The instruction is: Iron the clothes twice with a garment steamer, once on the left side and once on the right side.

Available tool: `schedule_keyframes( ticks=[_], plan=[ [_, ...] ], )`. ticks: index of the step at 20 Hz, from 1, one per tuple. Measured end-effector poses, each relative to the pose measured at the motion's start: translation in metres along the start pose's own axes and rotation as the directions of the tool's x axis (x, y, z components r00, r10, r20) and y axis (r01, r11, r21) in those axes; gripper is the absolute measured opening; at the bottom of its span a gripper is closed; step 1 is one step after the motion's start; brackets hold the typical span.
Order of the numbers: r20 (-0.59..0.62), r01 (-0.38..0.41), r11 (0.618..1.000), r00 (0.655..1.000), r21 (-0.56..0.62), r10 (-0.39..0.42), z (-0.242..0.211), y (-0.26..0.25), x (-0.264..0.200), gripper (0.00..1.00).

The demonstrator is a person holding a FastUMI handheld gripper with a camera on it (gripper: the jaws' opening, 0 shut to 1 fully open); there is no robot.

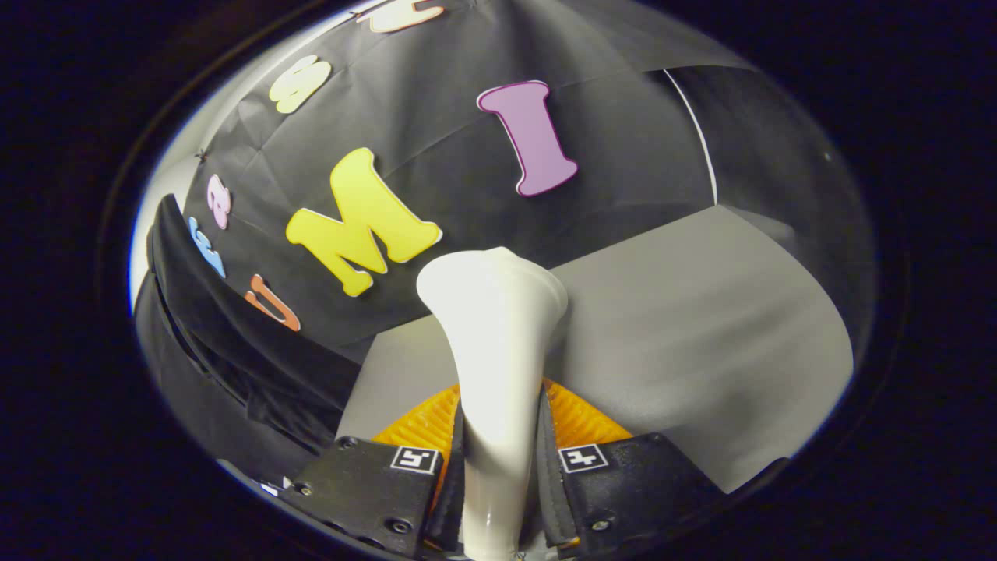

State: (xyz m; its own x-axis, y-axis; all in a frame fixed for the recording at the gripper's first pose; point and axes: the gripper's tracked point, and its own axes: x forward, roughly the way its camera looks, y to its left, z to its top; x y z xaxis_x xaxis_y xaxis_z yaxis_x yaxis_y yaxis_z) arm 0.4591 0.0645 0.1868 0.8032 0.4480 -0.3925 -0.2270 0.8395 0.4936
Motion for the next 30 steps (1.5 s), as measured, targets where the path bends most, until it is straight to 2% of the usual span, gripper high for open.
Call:
schedule_keyframes(
  ticks=[6,12,16,19,26,30],
  plan=[
    [0.092,-0.094,0.995,0.991,-0.032,0.097,0.002,0.027,-0.032,0.41],
    [0.234,-0.115,0.988,0.963,-0.1,0.135,-0.006,0.07,-0.091,0.38],
    [0.365,-0.044,0.981,0.924,-0.188,0.111,-0.011,0.116,-0.146,0.37],
    [0.434,0.021,0.962,0.895,-0.272,0.103,-0.023,0.162,-0.182,0.37],
    [0.517,0.106,0.925,0.849,-0.365,0.106,-0.04,0.278,-0.212,0.37],
    [0.577,0.149,0.901,0.807,-0.408,0.128,-0.033,0.34,-0.216,0.37]
  ],
)
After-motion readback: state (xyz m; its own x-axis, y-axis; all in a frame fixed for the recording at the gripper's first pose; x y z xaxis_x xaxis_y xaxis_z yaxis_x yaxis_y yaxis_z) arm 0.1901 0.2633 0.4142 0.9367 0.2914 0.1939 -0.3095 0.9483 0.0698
